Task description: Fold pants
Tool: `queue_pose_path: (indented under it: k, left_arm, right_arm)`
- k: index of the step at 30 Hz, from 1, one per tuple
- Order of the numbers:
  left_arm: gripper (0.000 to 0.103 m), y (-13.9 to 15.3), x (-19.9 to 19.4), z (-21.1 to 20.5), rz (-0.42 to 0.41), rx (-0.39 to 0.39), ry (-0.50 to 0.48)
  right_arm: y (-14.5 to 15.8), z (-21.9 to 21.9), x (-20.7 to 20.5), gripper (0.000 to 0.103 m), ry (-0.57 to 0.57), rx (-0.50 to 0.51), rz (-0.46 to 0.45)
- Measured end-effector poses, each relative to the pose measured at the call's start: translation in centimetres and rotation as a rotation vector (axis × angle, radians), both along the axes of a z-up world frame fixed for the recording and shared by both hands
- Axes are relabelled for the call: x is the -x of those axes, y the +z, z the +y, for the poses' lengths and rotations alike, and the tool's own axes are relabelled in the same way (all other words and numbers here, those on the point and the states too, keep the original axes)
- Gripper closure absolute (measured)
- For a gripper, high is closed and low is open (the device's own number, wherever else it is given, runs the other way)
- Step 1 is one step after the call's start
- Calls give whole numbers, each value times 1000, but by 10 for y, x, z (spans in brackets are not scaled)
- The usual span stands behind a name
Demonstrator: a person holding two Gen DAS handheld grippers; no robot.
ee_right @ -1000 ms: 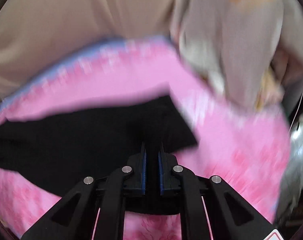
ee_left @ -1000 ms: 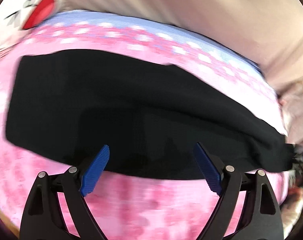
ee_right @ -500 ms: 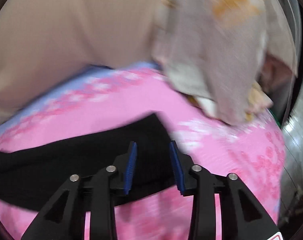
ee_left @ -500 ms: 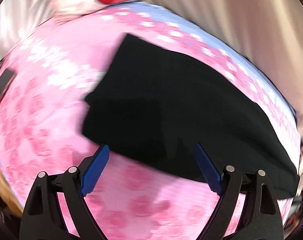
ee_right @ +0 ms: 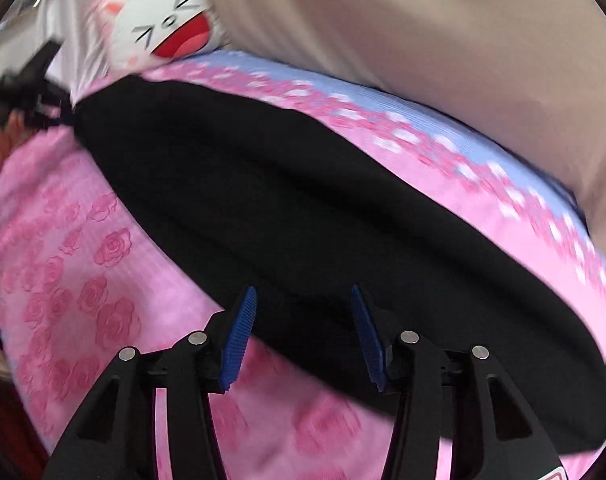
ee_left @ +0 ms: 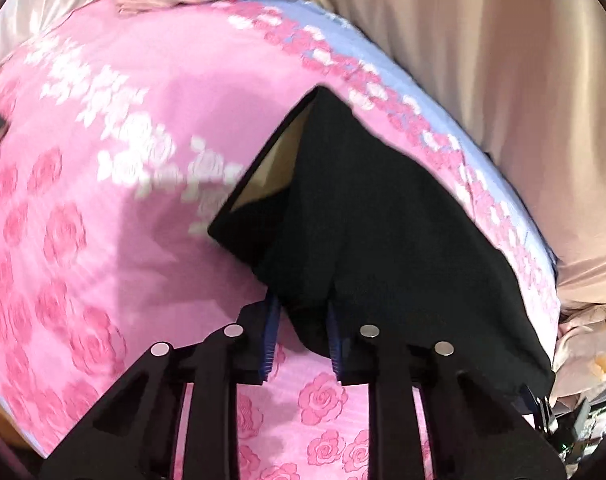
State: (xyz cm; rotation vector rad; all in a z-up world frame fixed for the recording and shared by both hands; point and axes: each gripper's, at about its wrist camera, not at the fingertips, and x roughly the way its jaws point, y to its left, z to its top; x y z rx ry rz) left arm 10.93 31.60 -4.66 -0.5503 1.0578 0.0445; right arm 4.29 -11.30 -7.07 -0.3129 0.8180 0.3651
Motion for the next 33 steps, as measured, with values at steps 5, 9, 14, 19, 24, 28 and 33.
queue_pose_path:
  k: [5, 9, 14, 19, 24, 28, 33]
  left_arm:
    - [85, 13, -9, 3, -39, -44, -31]
    - [85, 15, -17, 4, -45, -63, -49]
    - [85, 12, -16, 6, -36, -110, -45]
    - [81, 1, -11, 3, 9, -161, -38]
    - [79, 37, 16, -4, -55, -220, -17]
    - [80, 69, 29, -33, -128, -374, 1]
    - [62, 88, 23, -97, -196, -339, -114]
  right_arm:
    - [-12, 1, -25, 56, -9, 6, 45]
    - [-13, 0, -33, 96, 8, -73, 103]
    - [18, 11, 1, 94, 35, -117, 116]
    - [-5, -10, 14, 83, 8, -223, 191]
    - [40, -82, 38, 50, -174, -267, 38]
    - [47, -202, 49, 49, -551, -242, -14]
    - [29, -351, 60, 49, -908, -261, -5]
